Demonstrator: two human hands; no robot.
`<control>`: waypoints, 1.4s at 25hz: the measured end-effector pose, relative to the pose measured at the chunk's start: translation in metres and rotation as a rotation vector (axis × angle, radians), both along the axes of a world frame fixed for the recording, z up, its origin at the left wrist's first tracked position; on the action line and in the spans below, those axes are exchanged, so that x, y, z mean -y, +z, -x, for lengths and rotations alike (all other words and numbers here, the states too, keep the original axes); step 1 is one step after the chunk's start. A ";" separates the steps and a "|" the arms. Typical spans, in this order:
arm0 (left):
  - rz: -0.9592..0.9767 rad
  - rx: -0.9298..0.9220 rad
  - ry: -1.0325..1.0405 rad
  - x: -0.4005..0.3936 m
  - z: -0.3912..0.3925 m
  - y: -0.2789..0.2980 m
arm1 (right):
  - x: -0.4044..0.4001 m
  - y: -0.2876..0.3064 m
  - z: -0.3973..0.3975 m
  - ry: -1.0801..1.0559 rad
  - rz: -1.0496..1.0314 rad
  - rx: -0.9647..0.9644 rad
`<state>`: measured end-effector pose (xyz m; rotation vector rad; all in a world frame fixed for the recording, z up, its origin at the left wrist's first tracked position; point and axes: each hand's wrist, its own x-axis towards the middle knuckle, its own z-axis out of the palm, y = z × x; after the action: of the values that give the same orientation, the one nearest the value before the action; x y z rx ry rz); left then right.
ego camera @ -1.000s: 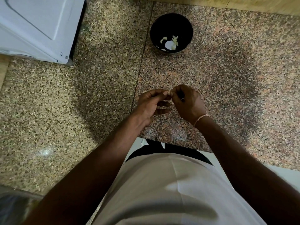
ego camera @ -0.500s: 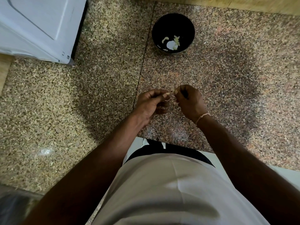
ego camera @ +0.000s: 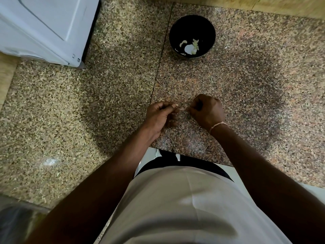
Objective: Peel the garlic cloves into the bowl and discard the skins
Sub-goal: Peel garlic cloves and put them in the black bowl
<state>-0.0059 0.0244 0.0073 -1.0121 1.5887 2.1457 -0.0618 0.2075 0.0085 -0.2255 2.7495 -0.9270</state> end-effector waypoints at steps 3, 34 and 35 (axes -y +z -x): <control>-0.007 -0.001 0.003 0.000 -0.004 0.002 | -0.001 0.003 0.001 0.030 0.030 -0.024; 0.057 -0.031 0.006 -0.023 -0.020 0.012 | -0.013 0.017 -0.027 0.088 0.154 -0.108; 0.056 -0.036 0.003 -0.024 -0.021 0.013 | -0.011 0.017 -0.030 0.130 0.191 -0.094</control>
<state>0.0154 0.0486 0.0202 -0.9991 1.6740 2.1443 -0.0323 0.2188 0.0258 -0.4856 2.6903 -1.1703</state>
